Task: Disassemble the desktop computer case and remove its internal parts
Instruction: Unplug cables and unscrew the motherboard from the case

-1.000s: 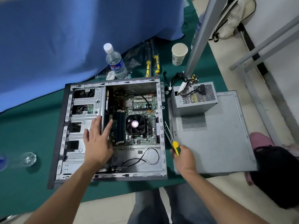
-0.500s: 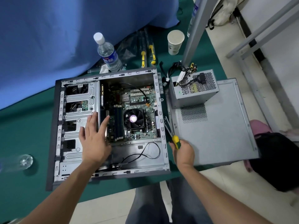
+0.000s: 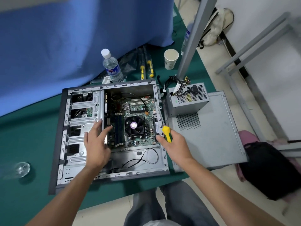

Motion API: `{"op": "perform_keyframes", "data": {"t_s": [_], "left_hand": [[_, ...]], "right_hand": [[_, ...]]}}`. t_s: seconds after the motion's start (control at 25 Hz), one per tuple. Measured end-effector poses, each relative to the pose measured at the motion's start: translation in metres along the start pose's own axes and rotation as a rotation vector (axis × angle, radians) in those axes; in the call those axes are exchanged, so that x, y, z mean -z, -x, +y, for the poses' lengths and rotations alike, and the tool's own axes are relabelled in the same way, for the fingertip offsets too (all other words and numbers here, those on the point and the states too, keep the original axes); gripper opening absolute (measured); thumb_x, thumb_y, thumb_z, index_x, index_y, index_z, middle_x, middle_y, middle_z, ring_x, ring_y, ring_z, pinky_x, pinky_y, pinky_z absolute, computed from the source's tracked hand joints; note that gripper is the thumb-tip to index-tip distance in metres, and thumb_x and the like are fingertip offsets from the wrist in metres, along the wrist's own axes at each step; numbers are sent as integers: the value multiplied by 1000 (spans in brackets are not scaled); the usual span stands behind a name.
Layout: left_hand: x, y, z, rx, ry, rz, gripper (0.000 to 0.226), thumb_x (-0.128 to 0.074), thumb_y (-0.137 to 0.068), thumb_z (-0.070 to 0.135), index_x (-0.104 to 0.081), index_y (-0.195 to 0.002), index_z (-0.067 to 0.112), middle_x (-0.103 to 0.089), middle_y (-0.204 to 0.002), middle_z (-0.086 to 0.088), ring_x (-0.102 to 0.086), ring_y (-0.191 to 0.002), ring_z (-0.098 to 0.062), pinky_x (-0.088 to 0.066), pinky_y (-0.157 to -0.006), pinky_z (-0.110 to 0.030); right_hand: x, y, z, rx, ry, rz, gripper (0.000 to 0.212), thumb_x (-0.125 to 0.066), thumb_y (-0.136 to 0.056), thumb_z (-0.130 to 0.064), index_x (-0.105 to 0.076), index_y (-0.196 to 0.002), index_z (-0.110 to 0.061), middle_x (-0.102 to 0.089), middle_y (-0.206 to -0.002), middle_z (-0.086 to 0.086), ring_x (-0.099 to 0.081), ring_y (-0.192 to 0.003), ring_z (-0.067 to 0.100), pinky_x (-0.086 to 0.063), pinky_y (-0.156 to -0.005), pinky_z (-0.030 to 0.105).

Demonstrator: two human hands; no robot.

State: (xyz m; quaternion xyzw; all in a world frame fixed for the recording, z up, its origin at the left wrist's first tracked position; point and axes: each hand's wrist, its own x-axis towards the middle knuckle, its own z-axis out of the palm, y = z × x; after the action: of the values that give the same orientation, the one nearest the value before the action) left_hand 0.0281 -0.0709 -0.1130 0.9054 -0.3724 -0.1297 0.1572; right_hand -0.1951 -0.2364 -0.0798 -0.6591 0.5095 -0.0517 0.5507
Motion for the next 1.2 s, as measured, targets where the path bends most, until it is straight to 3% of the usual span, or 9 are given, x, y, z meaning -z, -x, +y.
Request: {"op": "perform_keyframes", "data": {"t_s": [0.16,0.36,0.48,0.56,0.64,0.76,0.96,1.08,1.2], "left_hand": [[2,3,-3,2,26,8,88,-53,-53,-24,-59,-128,24,-27,-156,-5,-24,-143,-25,2,-120,-40],[7,17,-22,1,38,19,88,-52,-51,-24,-60,-127,21,-32,-152,-7,-34,-134,-33,-22,-113,-57],[13,16,-28,-4,6,-23,90,-57,-53,-20,-53,-134,20,-29,-153,-9,-31,-136,-31,-22,-114,-55],[20,8,-31,-45,-17,-61,89,-68,-63,-7,-43,-142,24,-22,-156,-7,-24,-141,-27,-17,-116,-53],[28,-12,-33,-57,22,-66,80,-72,-79,19,-33,-148,29,-15,-160,-2,-14,-145,-21,-8,-119,-51],[36,-60,-31,-72,-22,-44,69,-52,-95,46,-20,-154,30,-4,-163,1,-4,-150,-18,1,-118,-48],[26,-88,-33,-60,-131,-34,68,-32,-99,51,0,-157,31,1,-165,-3,1,-151,-19,-3,-120,-52],[20,-88,-37,-72,-116,31,68,-31,-94,52,-12,-157,31,-12,-163,-4,-13,-149,-21,-8,-119,-52],[19,-89,-39,-75,-119,47,70,-33,-92,52,-16,-156,31,-16,-162,-5,-19,-147,-22,-11,-118,-53]], "right_hand": [[-2,4,1,2,5,14,20,-66,-90,-40,-65,-97,-22,-52,-63,-12,-48,-54,1,-42,-59,21],[-10,9,4,-39,35,-67,40,-67,-87,-46,-65,-112,-15,-55,-67,-1,-53,-61,15,-51,-69,34],[-6,7,-5,-70,20,-141,35,-68,-86,-46,-66,-110,-21,-69,-91,6,-66,-87,24,-56,-84,38],[4,1,-21,-45,143,-149,33,-66,-88,-47,-66,-111,-24,-70,-96,2,-69,-86,21,-58,-81,43],[14,-11,-45,40,375,-79,32,-63,-89,-49,-63,-106,-22,-67,-89,-8,-65,-71,11,-55,-69,31],[22,-36,-88,187,681,-59,19,-60,-93,-34,-50,-104,-23,-57,-86,-4,-57,-69,14,-41,-57,28],[28,-67,-144,360,919,-213,42,-61,-93,-22,-50,-133,-22,-44,-110,-1,-57,-90,17,-51,-85,37],[28,-81,-170,504,986,-205,28,-68,-89,-35,-58,-114,-26,-54,-107,-5,-56,-96,16,-46,-83,33],[17,-93,-184,593,1109,-194,25,-64,-91,-42,-57,-101,-20,-56,-96,-3,-52,-85,18,-38,-72,31]]}}
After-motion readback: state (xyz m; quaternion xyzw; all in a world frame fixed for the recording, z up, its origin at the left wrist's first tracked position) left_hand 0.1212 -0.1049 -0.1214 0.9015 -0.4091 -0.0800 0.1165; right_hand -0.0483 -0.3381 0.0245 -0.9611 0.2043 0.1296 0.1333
